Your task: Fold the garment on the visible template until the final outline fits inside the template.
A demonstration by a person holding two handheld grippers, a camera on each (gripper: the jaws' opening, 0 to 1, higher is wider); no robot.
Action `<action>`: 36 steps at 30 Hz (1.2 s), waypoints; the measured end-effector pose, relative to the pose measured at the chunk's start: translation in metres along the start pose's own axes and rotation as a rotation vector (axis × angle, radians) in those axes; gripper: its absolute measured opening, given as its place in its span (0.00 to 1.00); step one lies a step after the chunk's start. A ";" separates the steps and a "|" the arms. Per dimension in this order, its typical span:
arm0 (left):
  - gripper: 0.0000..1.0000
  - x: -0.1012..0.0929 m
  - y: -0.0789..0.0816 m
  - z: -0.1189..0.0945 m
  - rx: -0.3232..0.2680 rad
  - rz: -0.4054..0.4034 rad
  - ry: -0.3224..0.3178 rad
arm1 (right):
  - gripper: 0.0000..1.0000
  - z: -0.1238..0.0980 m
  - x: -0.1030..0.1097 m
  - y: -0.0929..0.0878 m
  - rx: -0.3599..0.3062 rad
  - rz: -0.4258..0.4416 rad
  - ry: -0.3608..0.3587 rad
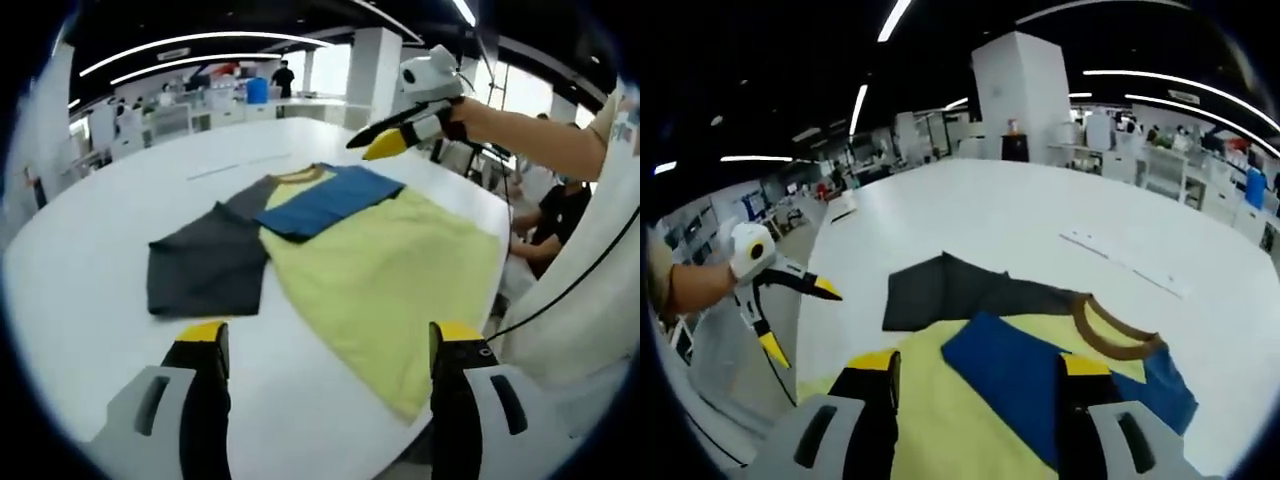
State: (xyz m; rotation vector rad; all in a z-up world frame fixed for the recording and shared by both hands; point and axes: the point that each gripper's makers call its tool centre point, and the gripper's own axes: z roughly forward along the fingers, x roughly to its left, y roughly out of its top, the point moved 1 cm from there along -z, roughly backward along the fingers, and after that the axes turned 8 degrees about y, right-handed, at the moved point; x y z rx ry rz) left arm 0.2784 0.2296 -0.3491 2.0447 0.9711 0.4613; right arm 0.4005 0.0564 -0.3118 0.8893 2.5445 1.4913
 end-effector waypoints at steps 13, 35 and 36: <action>0.68 0.013 -0.001 0.009 0.012 0.014 0.023 | 0.63 -0.023 0.001 -0.023 -0.019 0.027 -0.019; 0.57 0.041 0.007 0.028 0.013 0.040 0.089 | 0.64 -0.046 0.013 -0.049 -0.041 0.055 -0.023; 0.57 0.042 0.008 0.028 0.009 0.044 0.094 | 0.64 -0.047 0.013 -0.050 -0.041 0.056 -0.025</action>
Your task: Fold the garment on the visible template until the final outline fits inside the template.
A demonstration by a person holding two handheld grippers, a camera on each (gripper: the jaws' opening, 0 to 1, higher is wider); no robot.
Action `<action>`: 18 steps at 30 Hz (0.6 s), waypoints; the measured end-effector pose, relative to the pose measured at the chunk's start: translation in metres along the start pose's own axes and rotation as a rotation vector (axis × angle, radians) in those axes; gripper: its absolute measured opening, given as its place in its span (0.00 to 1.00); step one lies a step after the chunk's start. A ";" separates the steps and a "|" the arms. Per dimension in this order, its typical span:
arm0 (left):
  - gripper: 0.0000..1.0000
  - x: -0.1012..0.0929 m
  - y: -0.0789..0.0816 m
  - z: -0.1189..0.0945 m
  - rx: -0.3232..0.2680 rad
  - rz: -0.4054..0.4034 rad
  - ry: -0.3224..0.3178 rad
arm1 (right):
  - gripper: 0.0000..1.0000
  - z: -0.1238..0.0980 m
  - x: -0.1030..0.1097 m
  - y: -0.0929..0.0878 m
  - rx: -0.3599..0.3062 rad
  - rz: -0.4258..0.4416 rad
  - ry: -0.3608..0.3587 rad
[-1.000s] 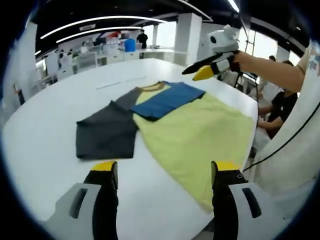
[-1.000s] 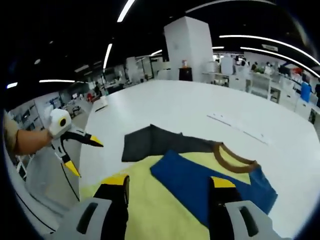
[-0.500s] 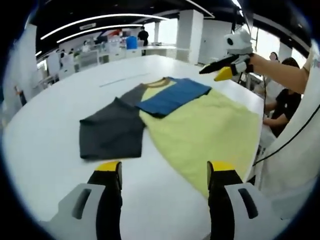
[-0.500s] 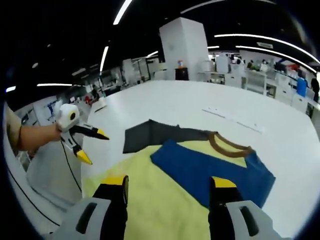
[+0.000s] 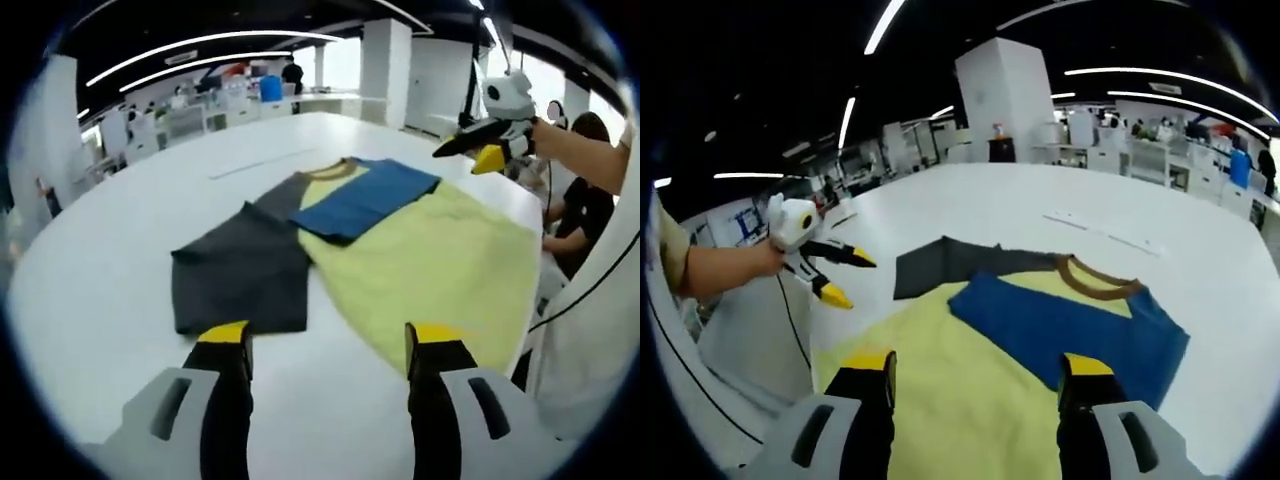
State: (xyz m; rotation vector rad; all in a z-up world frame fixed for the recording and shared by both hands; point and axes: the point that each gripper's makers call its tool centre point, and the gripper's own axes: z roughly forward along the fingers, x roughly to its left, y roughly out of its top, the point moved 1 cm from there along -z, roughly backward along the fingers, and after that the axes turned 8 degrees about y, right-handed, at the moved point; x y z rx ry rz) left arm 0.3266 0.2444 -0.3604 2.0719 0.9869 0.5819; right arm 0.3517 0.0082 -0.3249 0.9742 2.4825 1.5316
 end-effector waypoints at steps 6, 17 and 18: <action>0.54 0.004 0.000 0.009 0.009 0.007 0.010 | 0.64 -0.006 0.002 -0.007 -0.004 0.015 -0.002; 0.50 0.013 -0.001 0.022 0.036 0.032 0.035 | 0.64 -0.019 0.003 -0.021 0.001 0.028 -0.009; 0.50 0.014 -0.002 0.023 0.039 0.037 0.038 | 0.64 -0.021 0.003 -0.022 0.000 0.029 -0.009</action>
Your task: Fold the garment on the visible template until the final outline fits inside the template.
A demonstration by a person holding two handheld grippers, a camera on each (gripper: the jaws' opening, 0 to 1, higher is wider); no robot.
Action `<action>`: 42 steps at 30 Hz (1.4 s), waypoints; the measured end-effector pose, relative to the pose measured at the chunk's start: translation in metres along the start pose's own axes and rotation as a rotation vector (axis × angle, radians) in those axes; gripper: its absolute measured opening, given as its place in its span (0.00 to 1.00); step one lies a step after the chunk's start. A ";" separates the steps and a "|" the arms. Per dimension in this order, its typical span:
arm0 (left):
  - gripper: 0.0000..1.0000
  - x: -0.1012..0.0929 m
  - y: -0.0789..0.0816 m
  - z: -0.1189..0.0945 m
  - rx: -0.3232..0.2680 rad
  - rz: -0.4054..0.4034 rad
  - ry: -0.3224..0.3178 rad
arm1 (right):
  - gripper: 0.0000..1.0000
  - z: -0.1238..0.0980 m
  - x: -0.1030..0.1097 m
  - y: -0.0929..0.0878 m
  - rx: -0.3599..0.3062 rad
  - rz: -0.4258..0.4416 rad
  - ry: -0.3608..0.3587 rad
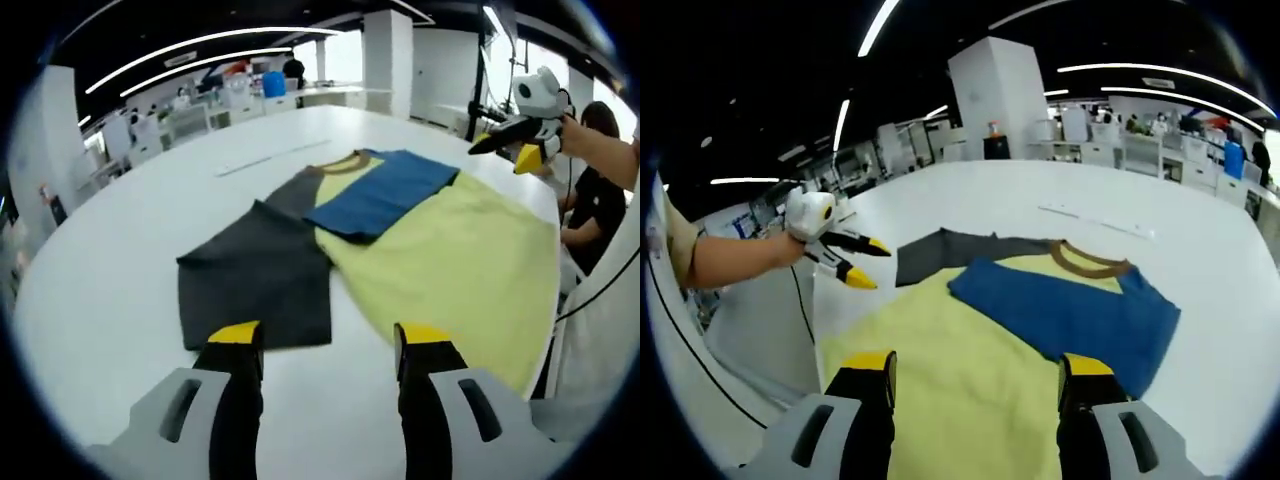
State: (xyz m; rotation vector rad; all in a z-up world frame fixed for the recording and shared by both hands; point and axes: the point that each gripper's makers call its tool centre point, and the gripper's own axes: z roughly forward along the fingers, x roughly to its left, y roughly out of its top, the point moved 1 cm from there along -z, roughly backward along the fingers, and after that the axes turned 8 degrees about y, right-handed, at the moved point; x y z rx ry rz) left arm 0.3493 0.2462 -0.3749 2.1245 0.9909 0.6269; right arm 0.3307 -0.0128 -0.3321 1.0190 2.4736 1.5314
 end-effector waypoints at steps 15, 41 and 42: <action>0.44 0.003 -0.004 0.018 0.027 0.026 -0.009 | 0.64 -0.021 0.002 -0.020 0.021 0.004 -0.020; 0.27 0.003 -0.002 0.046 0.074 0.090 -0.009 | 0.64 -0.053 -0.006 -0.048 0.030 0.045 -0.068; 0.26 0.003 -0.002 0.047 0.076 0.090 -0.011 | 0.64 -0.054 -0.007 -0.049 0.029 0.048 -0.069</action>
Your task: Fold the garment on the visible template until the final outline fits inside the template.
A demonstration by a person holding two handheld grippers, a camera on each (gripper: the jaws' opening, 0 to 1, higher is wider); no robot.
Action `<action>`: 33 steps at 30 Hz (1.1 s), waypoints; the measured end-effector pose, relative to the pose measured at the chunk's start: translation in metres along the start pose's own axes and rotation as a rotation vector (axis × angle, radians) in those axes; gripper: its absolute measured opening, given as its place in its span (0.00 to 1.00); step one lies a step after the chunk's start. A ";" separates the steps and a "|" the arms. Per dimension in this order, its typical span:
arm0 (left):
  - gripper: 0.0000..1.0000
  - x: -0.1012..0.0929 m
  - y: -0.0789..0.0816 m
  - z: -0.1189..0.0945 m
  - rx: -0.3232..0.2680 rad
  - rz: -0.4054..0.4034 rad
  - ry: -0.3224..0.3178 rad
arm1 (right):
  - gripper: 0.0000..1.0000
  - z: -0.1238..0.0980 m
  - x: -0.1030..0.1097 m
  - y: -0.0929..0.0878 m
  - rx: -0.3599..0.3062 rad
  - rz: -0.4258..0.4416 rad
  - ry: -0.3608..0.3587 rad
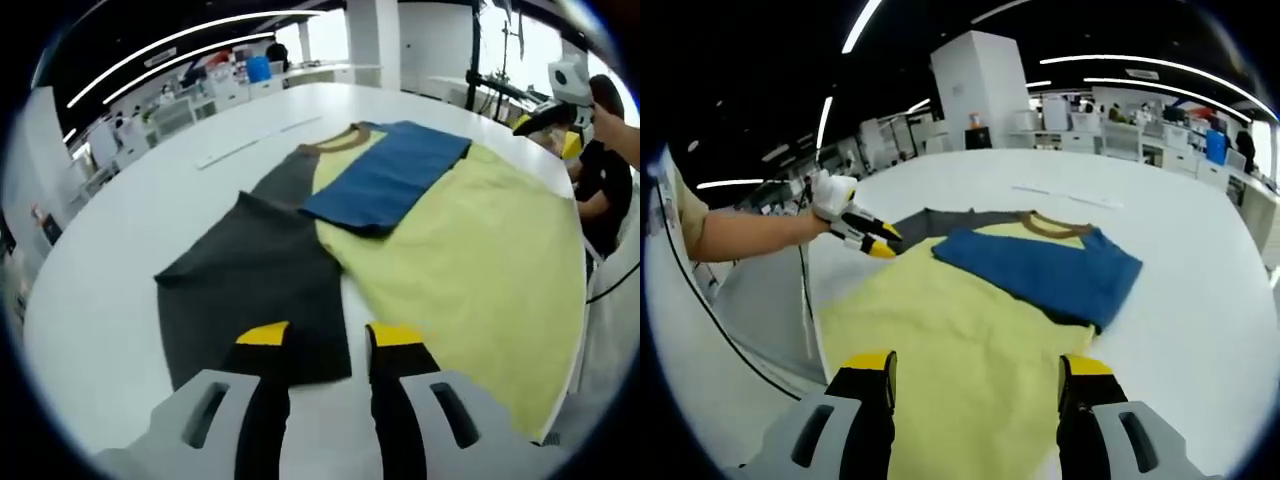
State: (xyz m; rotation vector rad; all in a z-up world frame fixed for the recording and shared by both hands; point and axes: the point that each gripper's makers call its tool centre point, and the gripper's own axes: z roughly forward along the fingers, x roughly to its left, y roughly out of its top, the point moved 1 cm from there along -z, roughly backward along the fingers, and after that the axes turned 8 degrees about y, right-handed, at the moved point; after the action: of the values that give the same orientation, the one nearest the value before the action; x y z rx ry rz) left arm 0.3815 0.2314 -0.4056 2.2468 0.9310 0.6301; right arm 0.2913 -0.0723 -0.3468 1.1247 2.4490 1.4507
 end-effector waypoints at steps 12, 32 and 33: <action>0.19 -0.001 0.001 0.007 0.023 0.029 -0.007 | 0.64 -0.009 -0.002 -0.001 -0.008 0.005 -0.016; 0.01 0.004 0.001 0.003 0.037 -0.014 0.004 | 0.64 -0.019 0.000 -0.008 0.001 0.008 -0.029; 0.01 0.004 0.003 0.002 0.028 -0.030 0.004 | 0.64 -0.020 -0.001 -0.009 0.004 0.008 -0.030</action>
State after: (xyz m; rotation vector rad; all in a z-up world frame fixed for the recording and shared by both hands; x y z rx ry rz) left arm 0.3869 0.2323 -0.4044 2.2523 0.9793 0.6122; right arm 0.2784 -0.0897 -0.3433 1.1500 2.4310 1.4218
